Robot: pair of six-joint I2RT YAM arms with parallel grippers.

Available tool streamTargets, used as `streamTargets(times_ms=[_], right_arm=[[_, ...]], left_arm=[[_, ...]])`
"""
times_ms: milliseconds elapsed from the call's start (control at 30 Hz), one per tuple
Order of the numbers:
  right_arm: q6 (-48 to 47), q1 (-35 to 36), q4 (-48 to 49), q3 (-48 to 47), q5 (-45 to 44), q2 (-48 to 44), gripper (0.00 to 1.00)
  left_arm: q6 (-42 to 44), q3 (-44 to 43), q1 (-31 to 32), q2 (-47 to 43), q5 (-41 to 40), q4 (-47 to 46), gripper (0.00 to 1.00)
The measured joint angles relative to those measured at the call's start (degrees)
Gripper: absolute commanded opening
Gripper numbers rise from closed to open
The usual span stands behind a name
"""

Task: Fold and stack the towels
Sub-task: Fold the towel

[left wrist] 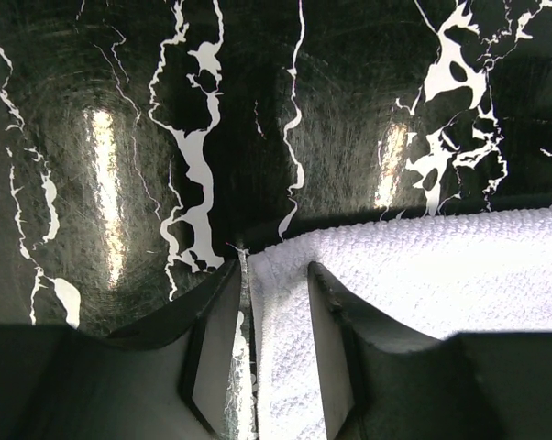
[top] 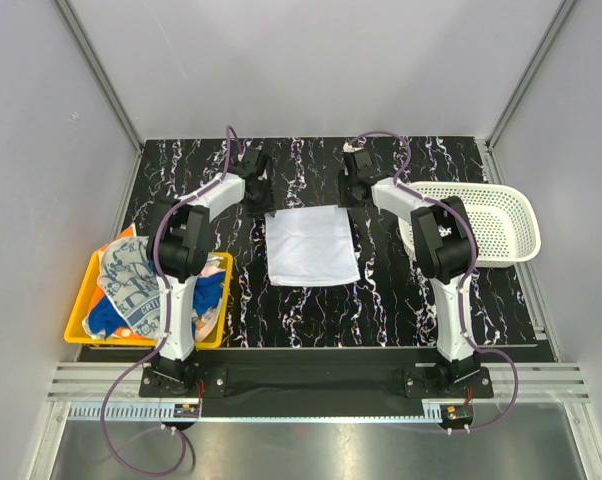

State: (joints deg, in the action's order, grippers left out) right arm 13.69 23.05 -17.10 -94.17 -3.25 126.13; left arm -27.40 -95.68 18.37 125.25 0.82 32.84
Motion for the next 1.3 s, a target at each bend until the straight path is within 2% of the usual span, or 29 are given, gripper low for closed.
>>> streamTargets(times_ms=[267,467,633,733,1033,1300], right_arm=[[0.0,-0.4,0.9,-0.4,1.2,1.7,0.34],[0.0,-0.9,1.0,-0.4,1.5,1.9,0.21],[0.2,-1.7,1.2,-0.4,2.8,2.0,0.11],[0.4,-1.9,1.2,-0.4,2.9,2.0,0.07],[0.6,-2.8,1.2,-0.4,4.0,2.0,0.01],[1.0,-3.4,1.6,0.5,4.9,1.4,0.0]], left_arm=[[0.1,-0.1,0.0,0.2,0.0,-0.4,0.33],[0.3,-0.3,0.0,0.5,0.2,-1.2,0.28],[0.4,-0.3,0.0,0.8,0.9,-2.4,0.13],[0.4,-0.3,0.0,0.9,1.3,-3.1,0.1],[0.2,-0.3,0.0,1.2,1.4,-4.9,0.0],[0.1,1.9,0.0,0.5,2.4,-8.9,0.0]])
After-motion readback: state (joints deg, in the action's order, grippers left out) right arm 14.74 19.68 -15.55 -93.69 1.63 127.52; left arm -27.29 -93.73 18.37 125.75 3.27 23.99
